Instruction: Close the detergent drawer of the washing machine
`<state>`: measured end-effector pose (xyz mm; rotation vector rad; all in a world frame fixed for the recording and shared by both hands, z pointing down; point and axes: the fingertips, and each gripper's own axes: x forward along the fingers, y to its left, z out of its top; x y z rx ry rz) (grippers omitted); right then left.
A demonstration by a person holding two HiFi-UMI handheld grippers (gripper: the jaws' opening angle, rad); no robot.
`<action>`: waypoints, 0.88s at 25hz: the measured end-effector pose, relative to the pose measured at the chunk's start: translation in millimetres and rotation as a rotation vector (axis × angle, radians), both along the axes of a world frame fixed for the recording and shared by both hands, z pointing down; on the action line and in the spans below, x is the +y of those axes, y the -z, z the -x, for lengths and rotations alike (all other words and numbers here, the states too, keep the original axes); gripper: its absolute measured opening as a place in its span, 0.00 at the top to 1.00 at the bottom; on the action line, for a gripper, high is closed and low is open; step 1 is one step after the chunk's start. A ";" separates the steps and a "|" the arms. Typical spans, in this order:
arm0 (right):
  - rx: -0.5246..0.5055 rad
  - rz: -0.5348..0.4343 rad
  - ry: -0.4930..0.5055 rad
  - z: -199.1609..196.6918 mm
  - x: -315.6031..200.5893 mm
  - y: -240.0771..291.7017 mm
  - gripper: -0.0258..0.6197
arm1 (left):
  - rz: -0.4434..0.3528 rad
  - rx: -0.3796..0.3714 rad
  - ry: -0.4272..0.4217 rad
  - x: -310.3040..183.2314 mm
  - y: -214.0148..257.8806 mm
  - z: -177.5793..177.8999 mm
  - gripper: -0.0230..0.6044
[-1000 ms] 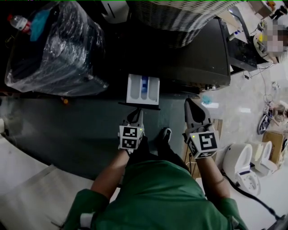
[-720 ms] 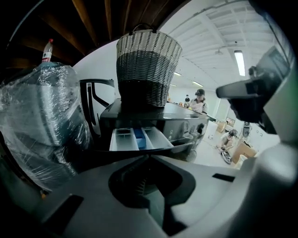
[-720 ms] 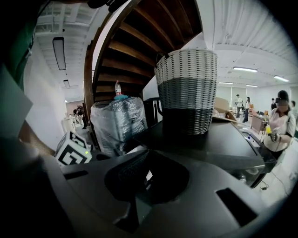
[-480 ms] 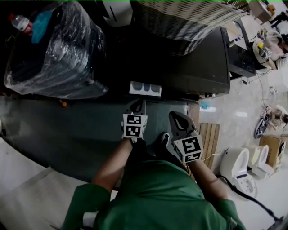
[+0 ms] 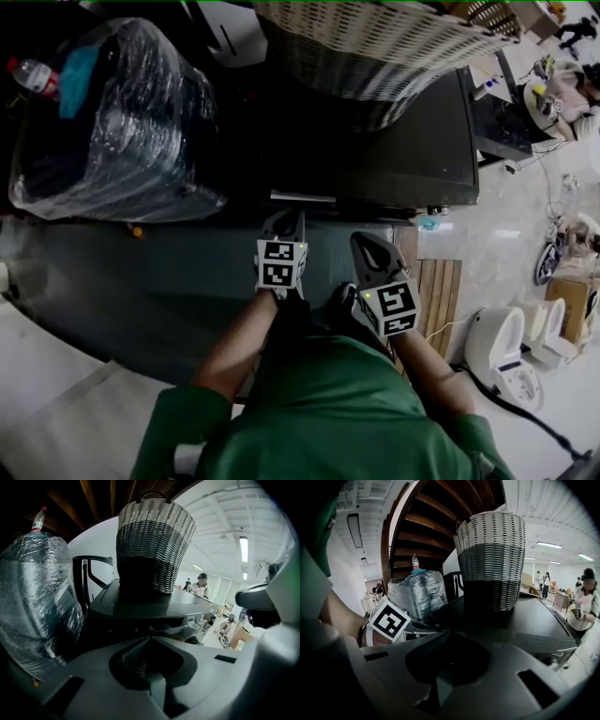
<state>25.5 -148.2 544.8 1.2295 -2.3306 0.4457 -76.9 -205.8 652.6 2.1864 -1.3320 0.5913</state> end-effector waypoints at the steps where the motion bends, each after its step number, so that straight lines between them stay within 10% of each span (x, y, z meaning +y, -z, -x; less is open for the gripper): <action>1: -0.003 0.002 -0.001 1.1 -2.5 -2.2 0.93 | 0.000 0.002 -0.005 -2.2 0.0 -0.4 0.92; 22: -0.023 0.030 -0.008 1.4 -21.7 -14.6 0.93 | 0.017 -0.012 0.004 -25.4 -5.7 -1.1 0.92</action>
